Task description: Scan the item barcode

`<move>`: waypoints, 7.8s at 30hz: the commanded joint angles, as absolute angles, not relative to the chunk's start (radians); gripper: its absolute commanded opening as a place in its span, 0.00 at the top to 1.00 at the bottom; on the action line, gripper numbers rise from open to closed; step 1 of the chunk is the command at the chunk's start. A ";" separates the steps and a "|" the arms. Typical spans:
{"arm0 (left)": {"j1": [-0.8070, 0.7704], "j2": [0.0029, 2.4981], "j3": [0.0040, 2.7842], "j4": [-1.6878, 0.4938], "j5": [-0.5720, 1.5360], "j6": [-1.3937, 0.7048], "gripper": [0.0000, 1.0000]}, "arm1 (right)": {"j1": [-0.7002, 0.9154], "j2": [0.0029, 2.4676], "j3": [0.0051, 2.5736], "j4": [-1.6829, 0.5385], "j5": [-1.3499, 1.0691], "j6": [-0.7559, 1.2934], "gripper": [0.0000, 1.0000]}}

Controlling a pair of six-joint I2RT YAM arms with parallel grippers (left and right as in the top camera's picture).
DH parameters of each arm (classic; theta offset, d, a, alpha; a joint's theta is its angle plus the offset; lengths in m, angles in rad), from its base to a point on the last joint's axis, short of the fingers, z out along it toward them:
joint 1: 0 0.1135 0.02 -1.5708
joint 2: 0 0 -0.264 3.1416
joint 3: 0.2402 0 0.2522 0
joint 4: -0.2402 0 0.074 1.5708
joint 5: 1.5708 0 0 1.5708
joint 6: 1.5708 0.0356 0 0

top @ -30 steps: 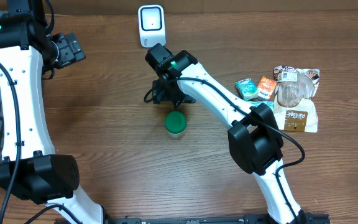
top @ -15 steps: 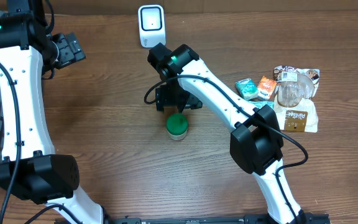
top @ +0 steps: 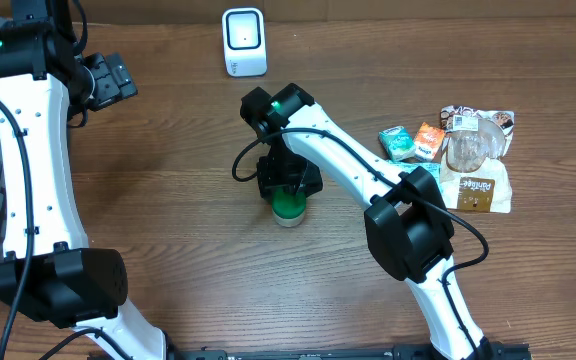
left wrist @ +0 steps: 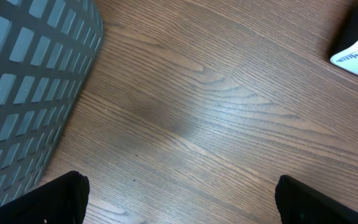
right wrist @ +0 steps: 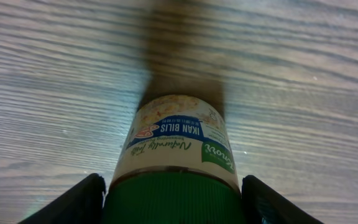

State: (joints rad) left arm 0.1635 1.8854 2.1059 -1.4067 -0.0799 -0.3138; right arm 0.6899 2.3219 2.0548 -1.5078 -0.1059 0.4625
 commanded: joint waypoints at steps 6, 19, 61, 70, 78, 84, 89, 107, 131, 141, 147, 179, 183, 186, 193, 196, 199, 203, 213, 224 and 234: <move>0.157 1.893 2.110 -1.406 -0.085 -0.310 0.01 | 0.691 2.319 2.119 -1.533 -0.061 0.401 0.44; 0.157 1.893 2.110 -1.406 -0.085 -0.311 0.00 | 0.700 2.320 2.244 -1.354 -0.067 -0.310 0.37; 0.157 1.893 2.110 -1.406 -0.085 -0.311 0.01 | 0.683 2.320 2.172 -1.266 -0.054 0.529 0.00; 0.157 1.893 2.110 -1.406 -0.085 -0.311 0.00 | 0.684 2.320 2.101 -1.270 -0.054 0.625 0.01; 0.157 1.893 2.110 -1.406 -0.085 -0.310 0.00 | 0.684 2.320 2.101 -1.308 -0.054 0.528 0.36; 0.157 1.893 2.110 -1.406 -0.085 -0.310 0.00 | 0.683 2.320 2.114 -1.313 -0.054 0.354 0.41; 0.157 1.893 2.110 -1.406 -0.085 -0.311 0.00 | 0.683 2.319 2.166 -1.314 -0.054 0.089 0.44; 0.157 1.893 2.110 -1.406 -0.085 -0.311 0.00 | 0.684 2.320 2.192 -1.401 -0.096 -0.868 0.31; 0.157 1.893 2.110 -1.406 -0.085 -0.311 0.01 | 0.609 2.320 2.368 -1.493 -0.212 0.129 0.00; 0.157 1.893 2.110 -1.406 -0.085 -0.310 0.00 | 0.617 2.320 2.258 -1.481 -0.131 0.573 0.13; 0.157 1.893 2.110 -1.406 -0.085 -0.310 0.00 | 0.669 2.320 2.138 -1.400 -0.090 0.662 0.13; 0.157 1.893 2.110 -1.406 -0.085 -0.310 0.01 | 0.669 2.320 2.220 -1.389 -0.091 -0.653 0.64; 0.157 1.893 2.110 -1.406 -0.085 -0.311 0.00 | 0.673 2.320 2.220 -1.390 -0.091 -0.844 0.65; 0.157 1.893 2.110 -1.406 -0.085 -0.310 0.00 | 0.673 2.320 2.218 -1.394 -0.093 -0.915 0.64; 0.157 1.893 2.110 -1.406 -0.085 -0.310 0.01 | 0.673 2.320 2.210 -1.410 -0.117 -0.925 0.60; 0.157 1.893 2.110 -1.406 -0.085 -0.310 0.00 | 0.672 2.320 2.202 -1.434 -0.117 -0.925 0.38; 0.157 1.893 2.110 -1.406 -0.085 -0.310 0.01 | 0.672 2.320 2.199 -1.443 -0.117 -0.898 0.14; 0.157 1.893 2.110 -1.406 -0.085 -0.311 0.01 | 0.672 2.320 2.199 -1.444 -0.115 -0.735 0.00; 0.157 1.893 2.110 -1.406 -0.085 -0.311 0.01 | 0.672 2.320 2.199 -1.429 -0.117 -0.222 0.00; 0.157 1.893 2.110 -1.406 -0.085 -0.310 0.00 | 0.672 2.320 2.160 -1.382 -0.117 -0.107 0.00; 0.157 1.893 2.110 -1.406 -0.085 -0.311 0.01 | 0.672 2.320 2.160 -1.387 -0.113 -0.140 0.04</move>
